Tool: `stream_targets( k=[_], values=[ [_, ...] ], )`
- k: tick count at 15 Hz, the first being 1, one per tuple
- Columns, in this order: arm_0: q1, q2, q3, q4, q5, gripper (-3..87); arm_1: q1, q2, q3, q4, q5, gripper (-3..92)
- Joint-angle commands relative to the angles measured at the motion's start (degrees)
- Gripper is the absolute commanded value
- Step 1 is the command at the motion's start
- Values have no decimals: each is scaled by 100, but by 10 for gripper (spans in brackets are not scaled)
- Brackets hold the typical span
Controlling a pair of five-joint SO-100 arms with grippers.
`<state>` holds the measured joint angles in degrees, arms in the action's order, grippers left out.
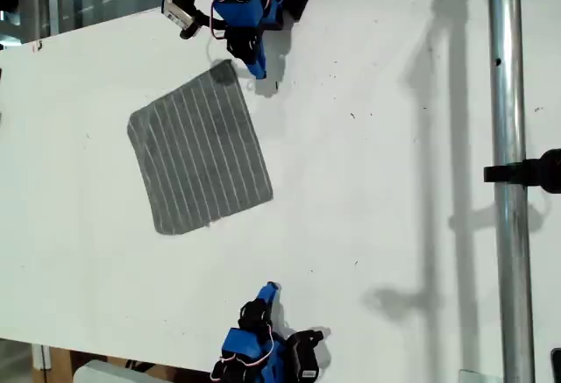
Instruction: Grasp corners of a towel and fold twice.
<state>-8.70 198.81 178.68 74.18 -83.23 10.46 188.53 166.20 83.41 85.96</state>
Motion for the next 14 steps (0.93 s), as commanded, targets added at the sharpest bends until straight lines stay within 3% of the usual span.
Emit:
stream_targets(
  k=[1, 7, 9, 11, 14],
  values=[
    [-26, 26, 9, -9, 35, -27, 18, 26, -141, -264, -88, -2],
    [53, 26, 9, -9, 167, -28, -97, 26, -554, 18, -62, -2],
    [53, 26, 9, -9, 167, -28, 536, -694, -1477, 97, -923, -3],
    [53, 26, 9, -9, 211, -28, 1468, -2725, -3226, 272, -2224, -3],
    [26, 26, 0, -9, 290, -28, 2672, -5862, -6205, 1582, -3700, 20]
  ],
)
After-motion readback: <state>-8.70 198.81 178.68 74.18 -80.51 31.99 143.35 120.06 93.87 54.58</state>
